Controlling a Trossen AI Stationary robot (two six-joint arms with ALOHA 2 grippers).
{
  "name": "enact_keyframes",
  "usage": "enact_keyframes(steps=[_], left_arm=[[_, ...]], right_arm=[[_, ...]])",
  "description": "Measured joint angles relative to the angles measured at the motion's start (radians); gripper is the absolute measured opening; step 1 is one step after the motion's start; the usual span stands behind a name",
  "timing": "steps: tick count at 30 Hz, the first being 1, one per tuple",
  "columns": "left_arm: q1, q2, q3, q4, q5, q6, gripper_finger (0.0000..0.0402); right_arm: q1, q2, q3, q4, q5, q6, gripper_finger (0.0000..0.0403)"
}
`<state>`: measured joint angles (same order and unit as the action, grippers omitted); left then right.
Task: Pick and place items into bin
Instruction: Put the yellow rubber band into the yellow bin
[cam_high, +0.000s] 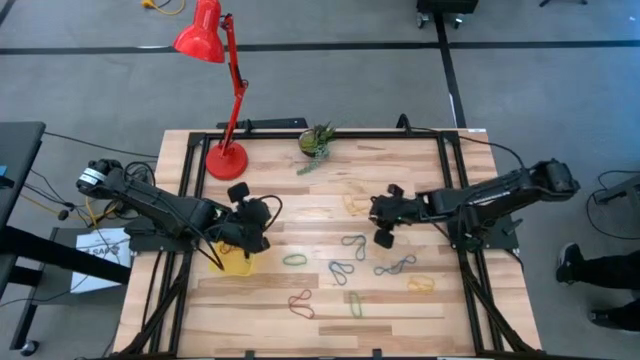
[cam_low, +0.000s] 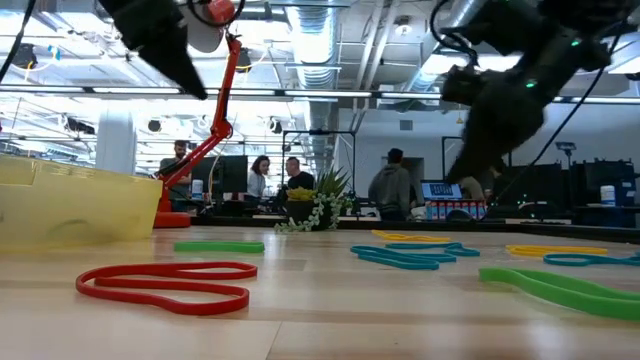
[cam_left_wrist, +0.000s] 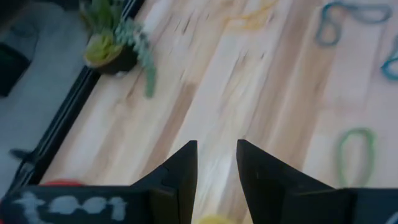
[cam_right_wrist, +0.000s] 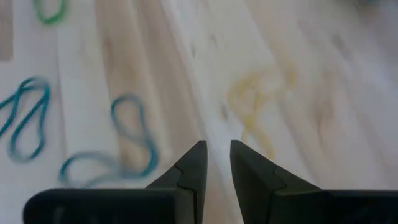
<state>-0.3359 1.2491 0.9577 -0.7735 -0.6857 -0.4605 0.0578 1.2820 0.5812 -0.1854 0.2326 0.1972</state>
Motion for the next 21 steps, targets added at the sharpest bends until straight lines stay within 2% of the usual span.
enact_keyframes(steps=[6, 10, 15, 21], left_arm=[[0.000, 0.000, 0.000, 0.064, 0.035, 0.071, 0.0103], [0.001, 0.000, 0.000, 0.063, 0.026, 0.102, 0.0103], [0.002, 0.000, 0.000, 0.068, 0.028, 0.112, 0.0103], [0.002, 0.000, 0.000, 0.068, 0.034, 0.112, 0.0103]], right_arm=[[-0.070, 0.170, 0.000, 0.158, -0.003, -0.049, 0.0066], [-0.116, 0.272, 0.002, 0.263, -0.048, -0.084, 0.0067], [-0.166, 0.335, 0.033, 0.272, -0.055, -0.093, 0.0077], [-0.191, 0.384, 0.047, 0.280, -0.119, -0.100, 0.0098]])
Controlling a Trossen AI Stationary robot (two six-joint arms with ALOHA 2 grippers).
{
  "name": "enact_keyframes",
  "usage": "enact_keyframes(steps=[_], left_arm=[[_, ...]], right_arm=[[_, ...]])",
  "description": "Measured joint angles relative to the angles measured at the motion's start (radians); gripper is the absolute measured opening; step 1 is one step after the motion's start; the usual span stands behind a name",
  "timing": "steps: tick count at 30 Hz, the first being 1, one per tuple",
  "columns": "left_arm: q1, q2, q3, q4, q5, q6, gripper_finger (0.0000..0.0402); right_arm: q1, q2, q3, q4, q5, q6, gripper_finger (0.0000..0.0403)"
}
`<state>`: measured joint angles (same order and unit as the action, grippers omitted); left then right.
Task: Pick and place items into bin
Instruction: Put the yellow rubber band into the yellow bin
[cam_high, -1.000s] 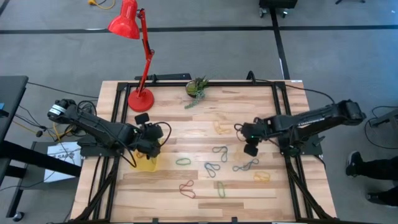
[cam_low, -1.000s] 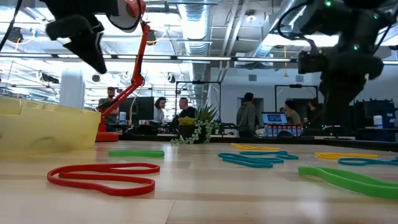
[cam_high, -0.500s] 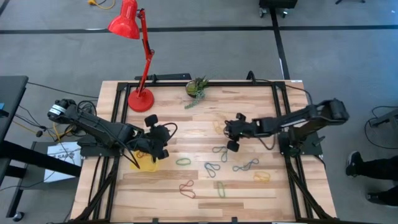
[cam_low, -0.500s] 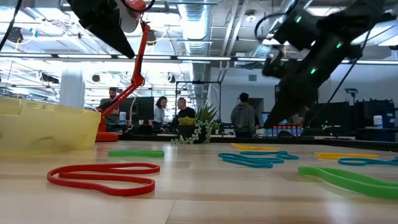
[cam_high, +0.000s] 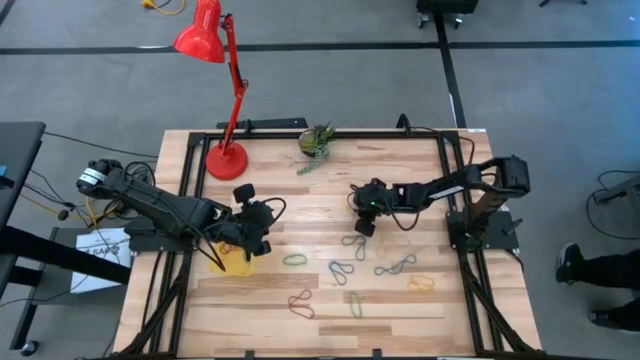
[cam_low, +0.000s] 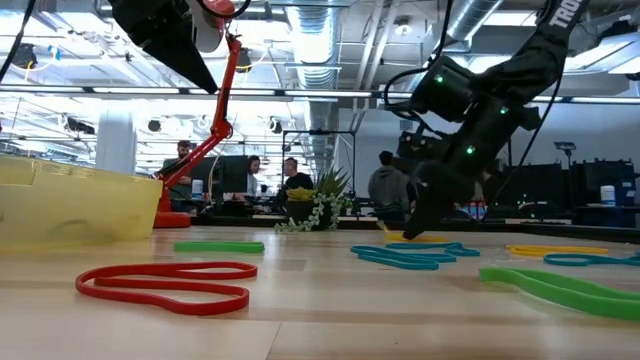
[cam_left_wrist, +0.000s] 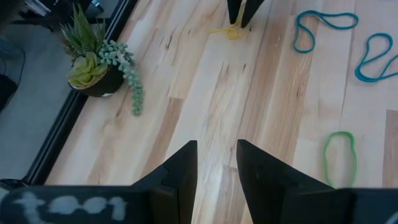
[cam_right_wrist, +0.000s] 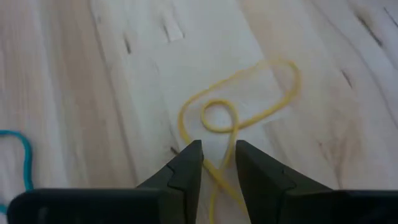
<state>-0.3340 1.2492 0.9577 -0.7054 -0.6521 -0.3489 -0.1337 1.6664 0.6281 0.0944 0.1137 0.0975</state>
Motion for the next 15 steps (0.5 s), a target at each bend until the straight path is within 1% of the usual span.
enact_keyframes(steps=[3, 5, 8, 10, 14, 15], left_arm=[[0.000, 0.000, 0.000, 0.000, 0.000, 0.000, 0.0103], [0.000, 0.000, 0.000, 0.000, 0.000, 0.000, 0.0103], [0.000, 0.000, 0.000, 0.000, 0.000, -0.004, 0.0103], [0.000, 0.000, 0.000, 0.001, -0.001, -0.007, 0.0103], [0.000, 0.000, 0.000, 0.007, -0.015, -0.011, 0.0103], [0.000, 0.000, 0.000, 0.012, -0.021, -0.011, 0.0103]], right_arm=[[-0.006, 0.030, 0.002, 0.019, 0.031, 0.007, 0.0103], [-0.013, 0.043, 0.002, 0.028, 0.027, 0.008, 0.0103], [-0.020, 0.049, 0.001, 0.047, 0.021, 0.015, 0.0092], [-0.021, 0.051, 0.000, 0.068, 0.019, 0.015, 0.0074], [-0.015, 0.040, -0.004, 0.117, 0.015, 0.006, 0.0015], [-0.009, 0.038, -0.007, 0.138, 0.015, -0.002, 0.0009]])
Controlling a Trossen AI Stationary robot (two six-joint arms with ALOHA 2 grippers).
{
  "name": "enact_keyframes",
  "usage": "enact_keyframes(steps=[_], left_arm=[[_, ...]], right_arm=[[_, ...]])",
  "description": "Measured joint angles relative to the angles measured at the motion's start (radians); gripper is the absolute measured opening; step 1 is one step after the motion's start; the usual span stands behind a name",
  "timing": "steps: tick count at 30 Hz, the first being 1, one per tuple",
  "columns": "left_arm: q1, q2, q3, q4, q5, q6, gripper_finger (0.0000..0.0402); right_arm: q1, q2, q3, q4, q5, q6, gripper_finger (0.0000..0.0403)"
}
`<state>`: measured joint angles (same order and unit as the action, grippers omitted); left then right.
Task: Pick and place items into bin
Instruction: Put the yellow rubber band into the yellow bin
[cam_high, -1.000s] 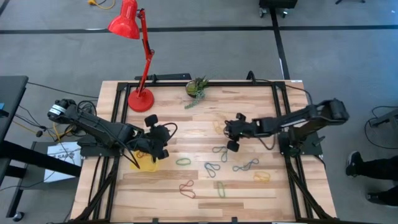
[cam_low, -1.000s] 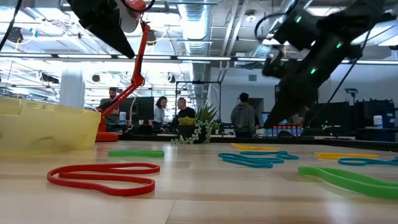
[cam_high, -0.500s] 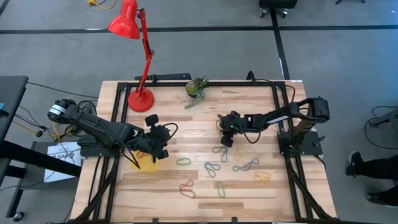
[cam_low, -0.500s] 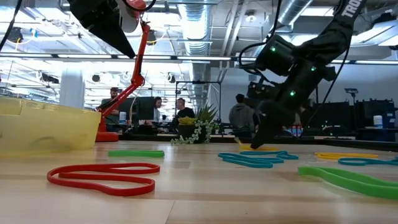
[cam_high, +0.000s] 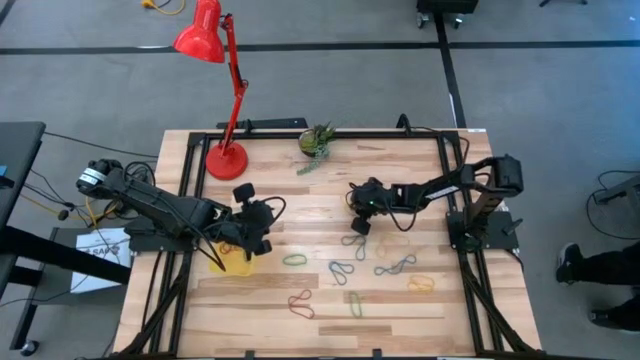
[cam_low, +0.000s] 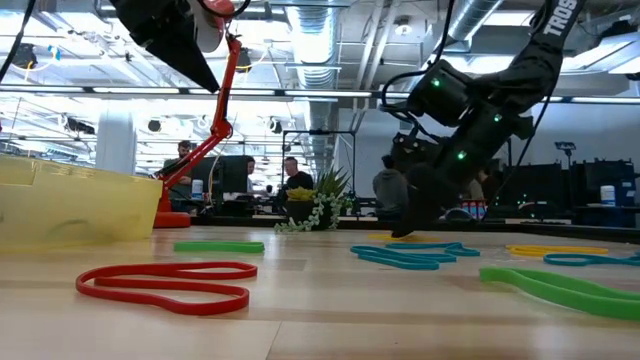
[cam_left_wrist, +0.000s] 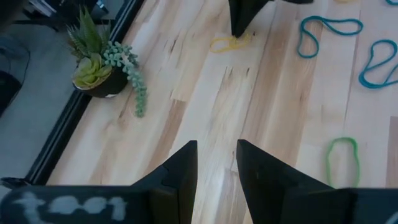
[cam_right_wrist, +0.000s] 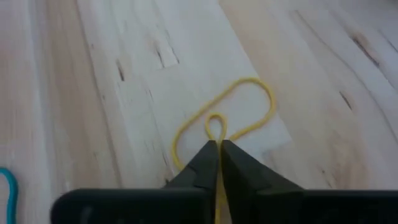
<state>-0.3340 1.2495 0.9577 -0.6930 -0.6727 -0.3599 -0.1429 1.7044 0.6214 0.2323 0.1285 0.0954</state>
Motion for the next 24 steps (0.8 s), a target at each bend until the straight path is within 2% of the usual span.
enact_keyframes(steps=[5, 9, 13, 19, 24], left_arm=[[0.000, 0.022, 0.000, 0.073, -0.064, -0.021, 0.0103], [0.012, 0.078, 0.000, 0.211, -0.063, -0.011, 0.0103], [0.028, 0.171, 0.000, 0.368, -0.047, 0.080, 0.0103], [0.053, 0.301, 0.000, 0.645, -0.048, 0.242, 0.0103], [0.063, 0.342, 0.000, 0.770, -0.048, 0.363, 0.0103]], right_arm=[[0.037, -0.039, 0.005, 0.216, -0.057, -0.026, 0.0008], [0.067, -0.039, 0.004, 0.440, -0.167, -0.054, 0.0005], [0.087, -0.041, 0.005, 0.605, -0.310, -0.067, 0.0003], [0.102, -0.041, 0.020, 0.621, -0.340, -0.069, 0.0002], [0.102, -0.041, 0.036, 0.584, -0.340, -0.069, 0.0001]])
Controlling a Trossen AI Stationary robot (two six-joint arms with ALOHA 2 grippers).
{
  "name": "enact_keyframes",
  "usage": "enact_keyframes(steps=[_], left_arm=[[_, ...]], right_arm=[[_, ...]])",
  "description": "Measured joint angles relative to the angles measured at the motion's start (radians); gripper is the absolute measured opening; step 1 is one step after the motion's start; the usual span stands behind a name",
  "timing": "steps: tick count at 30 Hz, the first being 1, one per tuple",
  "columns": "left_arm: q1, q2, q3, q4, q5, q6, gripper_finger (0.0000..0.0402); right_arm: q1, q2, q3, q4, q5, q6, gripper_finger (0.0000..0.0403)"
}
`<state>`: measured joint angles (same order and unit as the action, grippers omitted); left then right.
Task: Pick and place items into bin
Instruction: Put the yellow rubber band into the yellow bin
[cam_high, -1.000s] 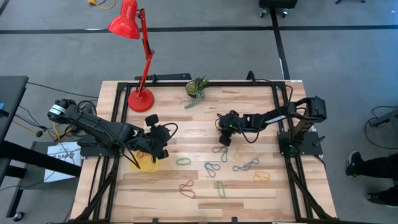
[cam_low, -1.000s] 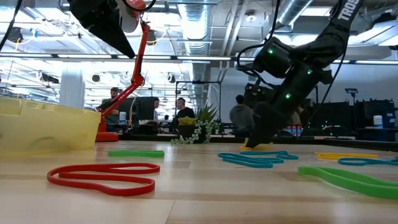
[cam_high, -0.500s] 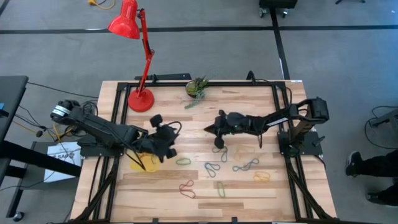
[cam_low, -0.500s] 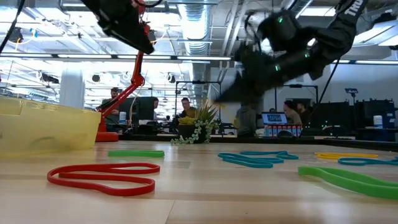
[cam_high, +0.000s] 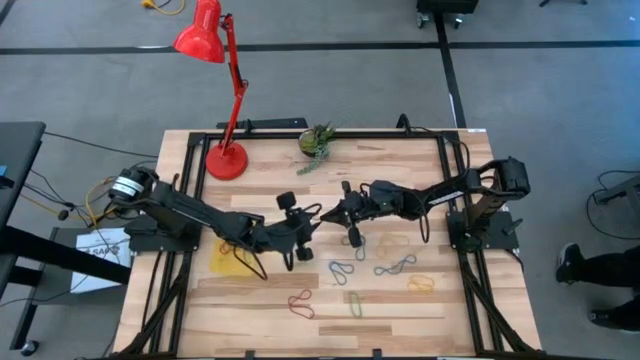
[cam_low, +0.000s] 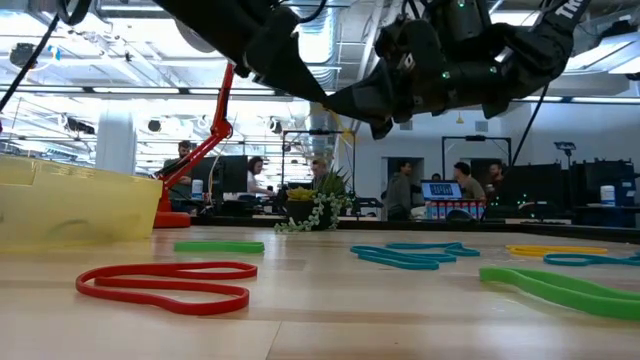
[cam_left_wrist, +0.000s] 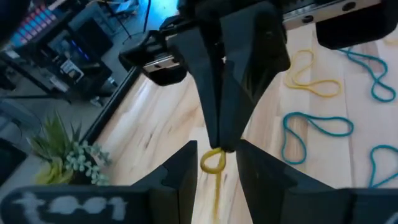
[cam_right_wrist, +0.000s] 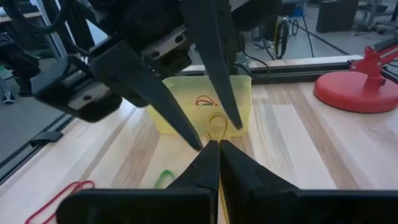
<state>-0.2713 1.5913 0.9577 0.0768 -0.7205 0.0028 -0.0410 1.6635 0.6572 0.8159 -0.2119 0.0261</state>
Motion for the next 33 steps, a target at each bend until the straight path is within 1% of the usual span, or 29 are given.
enact_keyframes(steps=[6, 10, 18, 22, 28, 33], left_arm=[[0.005, -0.001, 0.001, 0.021, -0.001, 0.009, 0.0103], [0.005, -0.001, 0.001, 0.015, 0.033, 0.019, 0.0103], [0.006, -0.001, 0.001, -0.019, 0.062, 0.020, 0.0100], [0.006, -0.001, 0.000, -0.029, 0.062, 0.027, 0.0077], [0.006, -0.001, 0.000, -0.027, 0.065, 0.061, 0.0010], [0.006, -0.001, 0.000, -0.027, 0.062, 0.073, 0.0005]], right_arm=[[0.000, 0.000, 0.001, -0.003, 0.000, 0.000, 0.0001], [0.001, 0.000, 0.001, -0.010, 0.000, 0.000, 0.0001], [0.010, -0.001, 0.001, -0.024, 0.000, 0.011, 0.0001], [0.009, -0.001, 0.001, -0.026, 0.001, 0.026, 0.0000], [0.009, -0.001, 0.001, -0.030, 0.001, 0.026, 0.0000], [0.009, -0.001, 0.001, -0.032, 0.002, 0.026, 0.0005]])
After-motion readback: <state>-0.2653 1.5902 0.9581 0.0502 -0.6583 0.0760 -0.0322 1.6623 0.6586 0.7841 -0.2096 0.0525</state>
